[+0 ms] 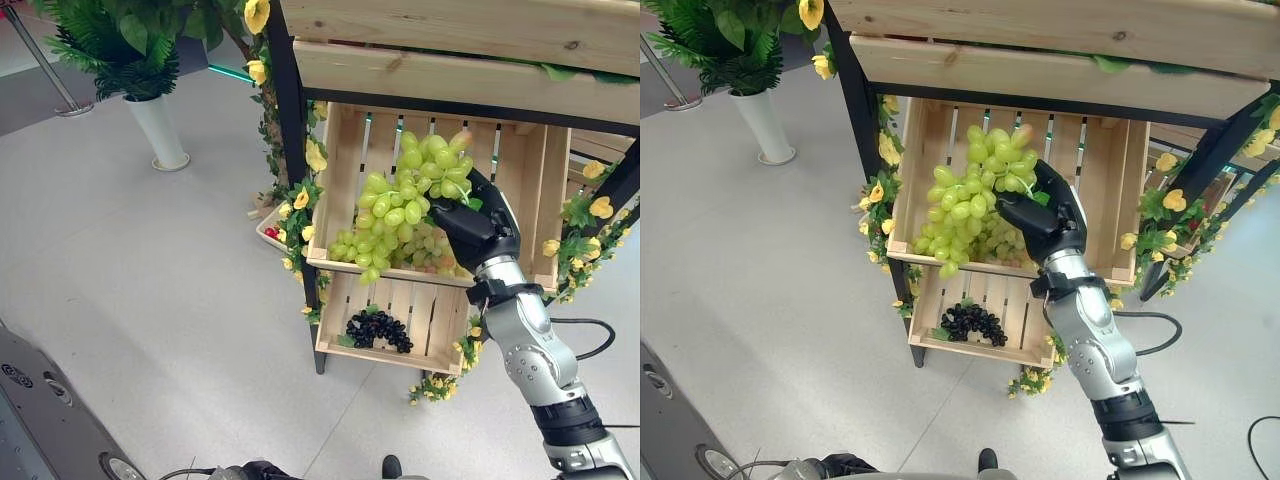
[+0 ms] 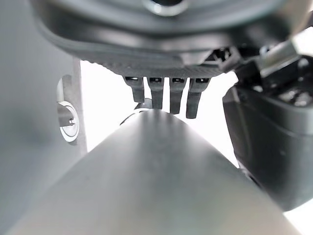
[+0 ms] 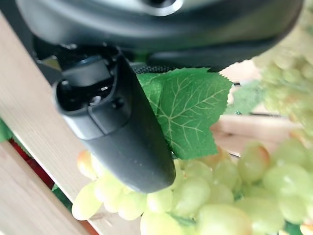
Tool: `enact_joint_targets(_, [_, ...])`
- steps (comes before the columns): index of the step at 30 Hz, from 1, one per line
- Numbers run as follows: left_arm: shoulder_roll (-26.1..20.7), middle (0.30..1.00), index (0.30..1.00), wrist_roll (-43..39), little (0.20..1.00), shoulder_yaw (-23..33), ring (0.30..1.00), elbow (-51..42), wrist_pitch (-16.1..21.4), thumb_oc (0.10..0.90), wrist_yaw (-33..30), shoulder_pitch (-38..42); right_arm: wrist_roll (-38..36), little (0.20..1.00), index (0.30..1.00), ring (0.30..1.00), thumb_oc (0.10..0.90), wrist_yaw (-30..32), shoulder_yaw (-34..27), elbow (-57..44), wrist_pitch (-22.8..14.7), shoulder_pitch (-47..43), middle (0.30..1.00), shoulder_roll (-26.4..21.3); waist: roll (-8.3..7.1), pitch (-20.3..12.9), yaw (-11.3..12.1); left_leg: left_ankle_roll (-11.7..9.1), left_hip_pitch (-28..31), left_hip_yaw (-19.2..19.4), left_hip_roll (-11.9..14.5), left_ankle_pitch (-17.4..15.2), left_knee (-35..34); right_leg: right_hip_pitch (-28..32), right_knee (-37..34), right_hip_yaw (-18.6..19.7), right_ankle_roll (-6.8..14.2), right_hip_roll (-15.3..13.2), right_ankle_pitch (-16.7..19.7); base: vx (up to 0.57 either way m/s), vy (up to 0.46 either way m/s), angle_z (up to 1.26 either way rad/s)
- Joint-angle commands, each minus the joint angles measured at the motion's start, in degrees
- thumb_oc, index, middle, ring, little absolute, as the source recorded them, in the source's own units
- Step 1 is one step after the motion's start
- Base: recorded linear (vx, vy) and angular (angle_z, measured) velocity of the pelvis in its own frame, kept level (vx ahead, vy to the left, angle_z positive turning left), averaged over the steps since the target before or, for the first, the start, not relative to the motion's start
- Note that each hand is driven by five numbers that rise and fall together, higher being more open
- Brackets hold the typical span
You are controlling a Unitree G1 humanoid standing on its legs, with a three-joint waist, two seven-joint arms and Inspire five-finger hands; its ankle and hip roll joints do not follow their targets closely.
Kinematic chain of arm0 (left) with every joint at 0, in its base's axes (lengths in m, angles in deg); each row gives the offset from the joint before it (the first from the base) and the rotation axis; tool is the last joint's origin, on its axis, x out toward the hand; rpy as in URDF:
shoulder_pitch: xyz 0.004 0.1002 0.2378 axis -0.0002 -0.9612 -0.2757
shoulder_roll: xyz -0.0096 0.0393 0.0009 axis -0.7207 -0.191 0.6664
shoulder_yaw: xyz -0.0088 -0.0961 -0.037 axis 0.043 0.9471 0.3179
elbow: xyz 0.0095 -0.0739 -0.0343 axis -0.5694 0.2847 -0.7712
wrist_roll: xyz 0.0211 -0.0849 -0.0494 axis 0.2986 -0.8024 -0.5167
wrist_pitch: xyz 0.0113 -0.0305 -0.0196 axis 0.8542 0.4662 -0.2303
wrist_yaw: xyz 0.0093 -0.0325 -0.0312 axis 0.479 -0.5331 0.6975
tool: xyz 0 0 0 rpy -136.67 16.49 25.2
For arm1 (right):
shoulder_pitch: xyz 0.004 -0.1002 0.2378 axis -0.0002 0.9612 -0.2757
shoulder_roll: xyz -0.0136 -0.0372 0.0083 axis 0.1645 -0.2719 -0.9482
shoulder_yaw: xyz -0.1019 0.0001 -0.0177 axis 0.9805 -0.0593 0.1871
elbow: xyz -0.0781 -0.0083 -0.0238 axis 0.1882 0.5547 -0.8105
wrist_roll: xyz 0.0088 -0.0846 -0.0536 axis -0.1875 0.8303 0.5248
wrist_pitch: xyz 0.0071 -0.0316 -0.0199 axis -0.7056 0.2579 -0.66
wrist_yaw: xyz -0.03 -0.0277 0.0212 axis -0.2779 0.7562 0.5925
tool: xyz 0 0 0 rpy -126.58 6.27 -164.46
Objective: Pick up the fruits from the basket on one side to the basket on the other side
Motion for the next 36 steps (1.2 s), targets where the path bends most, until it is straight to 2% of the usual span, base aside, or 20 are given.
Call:
enact_joint_targets(1, [0.0, 0.900, 0.900, -0.3, 0.900, -1.1, 0.900, 3.3, -0.7, 0.800, 1.2, 5.6, 3.6, 0.300, 0.300, 0.300, 0.400, 4.0, -7.2, 2.6, -4.6, -13.1, 0.300, -2.9, 0.23, -0.3, 2.0, 0.8, 0.0, -4.1, -1.4, -5.0, 0.5, 4.0, 0.4, -1.0, 0.3, 1.1, -4.9, 0.00, 0.000, 0.00])
enact_joint_targets(6, [-1.1, 0.900, 0.900, -0.3, 0.900, -1.6, 0.900, 2.4, -1.0, 0.800, 2.2, 5.4, 5.4, 0.300, 0.300, 0.300, 0.400, 8.3, -6.0, 13.0, -3.5, -18.2, 0.300, -6.9, -0.06, -0.5, 3.3, 0.8, 0.2, -4.9, -1.6, -4.9, 0.5, 4.5, 0.4, -1.7, 0.4, 1.0, -4.9, 0.00, 0.000, 0.00])
enact_joint_targets(10, [-1.6, 0.900, 0.900, -1.1, 0.900, -2.3, 0.900, 2.2, -1.1, 0.800, 2.3, 5.4, 2.5, 0.300, 0.300, 0.300, 0.400, 12.7, -6.1, 19.7, -4.0, -21.1, 0.300, -9.0, -0.18, -0.5, 4.1, 0.7, 0.3, -5.3, -1.7, -4.9, 0.5, 4.8, 0.4, -2.2, 0.4, 0.8, -4.8, 0.01, -0.001, 0.03])
enact_joint_targets(13, [-2.3, 0.900, 0.900, -2.2, 0.900, -2.9, 0.900, 1.6, -1.7, 0.800, 2.7, 5.5, 2.7, 0.300, 0.300, 0.300, 0.400, 19.6, -6.4, 26.5, -4.6, -24.0, 0.300, -11.0, -0.21, -0.6, 5.1, 0.8, 0.3, -5.9, -1.8, -4.9, 0.5, 5.2, 0.4, -2.7, 0.4, 0.7, -4.8, 0.01, -0.007, 0.09])
enact_joint_targets(17, [-3.0, 0.900, 0.900, -2.7, 0.900, -3.6, 0.900, 1.0, -1.8, 0.800, 3.0, 5.3, 3.5, 0.300, 0.300, 0.300, 0.400, 25.0, -6.3, 32.3, -4.4, -25.9, 0.300, -13.2, -0.14, -0.7, 5.7, 0.9, 0.3, -6.5, -2.0, -4.9, 0.5, 5.4, 0.4, -2.9, 0.5, 0.6, -4.8, 0.01, 0.003, 0.12])
enact_joint_targets(21, [-3.7, 0.900, 0.900, -2.5, 0.900, -3.6, 0.900, 0.0, -2.2, 0.800, 3.5, 5.0, 15.4, 0.300, 0.300, 0.300, 0.400, 25.5, -3.8, 37.6, 1.9, -27.1, 0.300, -16.2, -0.19, -0.7, 6.3, 0.9, 0.2, -7.1, -2.2, -4.8, 0.5, 5.5, 0.4, -3.0, 0.5, 0.4, -4.7, 0.01, -0.001, 0.04])
enact_joint_targets(22, [-3.9, 0.900, 0.900, -2.4, 0.900, -3.6, 0.900, -0.2, -2.2, 0.800, 3.6, 4.9, 20.0, 0.300, 0.300, 0.300, 0.400, 23.8, -2.3, 38.9, 5.1, -27.3, 0.300, -17.4, -0.26, -0.7, 6.4, 1.0, 0.1, -7.2, -2.3, -4.7, 0.5, 5.5, 0.4, -2.9, 0.6, 0.3, -4.6, 0.00, 0.000, 0.00])
enact_joint_targets(23, [-4.0, 0.900, 0.900, -2.4, 0.900, -3.6, 0.900, -0.4, -2.3, 0.800, 3.6, 4.8, 22.1, 0.300, 0.300, 0.300, 0.400, 23.3, -1.6, 39.5, 5.9, -27.4, 0.300, -18.0, -0.29, -0.7, 6.4, 1.0, 0.1, -7.2, -2.3, -4.7, 0.5, 5.5, 0.4, -2.9, 0.6, 0.3, -4.6, 0.00, 0.000, 0.00])
enact_joint_targets(24, [-4.2, 0.900, 0.900, -2.1, 0.900, -3.4, 0.900, -0.6, -2.3, 0.800, 3.7, 4.7, 28.0, 0.300, 0.300, 0.300, 0.400, 20.7, 0.4, 40.8, 9.1, -27.7, 0.300, -19.7, -0.36, -0.8, 6.4, 1.1, 0.0, -7.3, -2.4, -4.6, 0.5, 5.4, 0.4, -2.8, 0.6, 0.3, -4.5, 0.00, 0.000, 0.00])
enact_joint_targets(25, [-4.4, 0.900, 0.900, -1.8, 0.900, -3.1, 0.900, -0.8, -2.4, 0.800, 3.8, 4.6, 29.6, 0.373, 0.373, 0.373, 0.449, 18.6, 1.8, 41.7, 10.6, -27.9, 0.373, -20.9, -0.44, -0.9, 6.5, 1.1, 0.0, -7.3, -2.5, -4.6, 0.5, 5.3, 0.4, -2.8, 0.7, 0.2, -4.5, 0.00, 0.000, 0.00])
enact_joint_targets(26, [-4.7, 0.900, 0.900, -1.4, 0.900, -2.8, 0.900, -1.4, -2.6, 0.800, 4.0, 4.6, 30.7, 0.559, 0.559, 0.559, 0.573, 15.1, 3.2, 42.1, 12.9, -27.7, 0.559, -22.1, -0.56, -0.8, 6.5, 1.1, -0.1, -7.3, -2.5, -4.5, 0.5, 5.3, 0.4, -2.8, 0.7, 0.2, -4.4, 0.00, 0.000, 0.00])
enact_joint_targets(27, [-4.7, 0.900, 0.900, -1.4, 0.900, -2.7, 0.900, -1.5, -2.7, 0.800, 4.0, 4.5, 31.4, 0.900, 0.900, 0.900, 0.800, 13.6, 3.5, 42.1, 13.6, -27.6, 0.900, -22.5, -0.60, -0.8, 6.4, 1.1, -0.1, -7.3, -2.5, -4.5, 0.5, 5.3, 0.4, -2.8, 0.8, 0.2, -4.4, -0.01, -0.005, 0.03])
enact_joint_targets(31, [-5.3, 0.900, 0.900, -1.0, 0.900, -1.6, 0.900, -2.4, -2.7, 0.800, 3.9, 4.0, 38.2, 0.900, 0.900, 0.900, 0.800, 4.7, 6.3, 41.1, 16.1, -26.7, 0.900, -25.1, -0.89, -0.6, 6.2, 1.1, -0.1, -7.0, -2.4, -4.5, 0.5, 5.2, 0.4, -2.7, 0.8, 0.1, -4.3, 0.00, 0.000, 0.00])
enact_joint_targets(33, [-5.7, 0.900, 0.900, -0.6, 0.900, -0.9, 0.900, -3.0, -3.1, 0.800, 4.2, 3.9, 39.0, 0.900, 0.900, 0.900, 0.800, 1.1, 7.4, 40.5, 16.9, -26.5, 0.900, -26.7, -1.11, -0.4, 6.1, 1.1, 0.0, -6.9, -2.4, -4.5, 0.5, 5.3, 0.4, -2.8, 0.9, 0.0, -4.3, 0.00, 0.000, 0.00])
enact_joint_targets(36, [-5.9, 0.900, 0.900, -0.1, 0.900, -0.3, 0.900, -3.1, -2.9, 0.800, 4.4, 3.6, 42.1, 0.900, 0.900, 0.900, 0.800, -1.8, 8.3, 39.9, 16.9, -26.3, 0.900, -27.8, -1.28, -0.4, 5.9, 1.2, 0.1, -6.7, -2.4, -4.6, 0.5, 5.3, 0.4, -2.6, 0.9, 0.0, -4.3, 0.00, 0.000, 0.00])
